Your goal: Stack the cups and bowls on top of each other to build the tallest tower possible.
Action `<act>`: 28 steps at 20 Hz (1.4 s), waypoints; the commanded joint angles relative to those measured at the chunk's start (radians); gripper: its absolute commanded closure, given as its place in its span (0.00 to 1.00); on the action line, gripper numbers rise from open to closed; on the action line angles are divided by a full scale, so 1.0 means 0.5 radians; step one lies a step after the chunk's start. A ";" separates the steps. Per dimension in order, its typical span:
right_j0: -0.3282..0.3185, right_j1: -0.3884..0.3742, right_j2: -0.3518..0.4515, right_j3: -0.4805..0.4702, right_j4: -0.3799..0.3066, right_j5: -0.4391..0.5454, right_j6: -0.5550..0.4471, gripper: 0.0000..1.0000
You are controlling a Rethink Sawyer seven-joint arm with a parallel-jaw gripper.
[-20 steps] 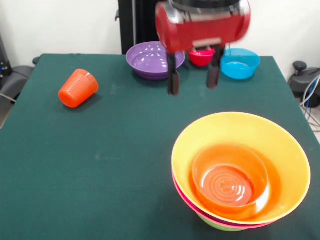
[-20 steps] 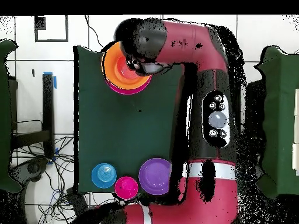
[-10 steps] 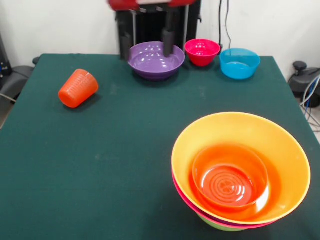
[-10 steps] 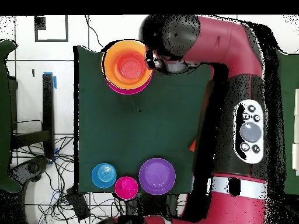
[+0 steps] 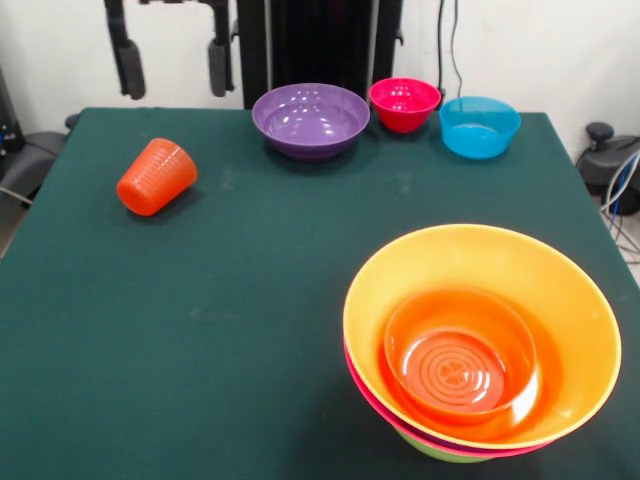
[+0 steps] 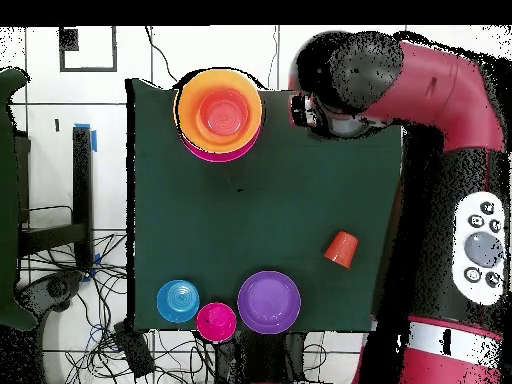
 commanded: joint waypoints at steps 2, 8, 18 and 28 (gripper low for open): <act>0.007 -0.007 -0.001 0.401 -0.222 0.000 -0.308 0.00; -0.019 0.034 0.003 0.481 -0.299 -0.175 -0.231 0.00; -0.082 0.052 0.028 0.615 -0.379 -0.377 -0.210 0.00; -0.166 0.126 0.045 0.782 -0.491 -0.720 -0.199 0.00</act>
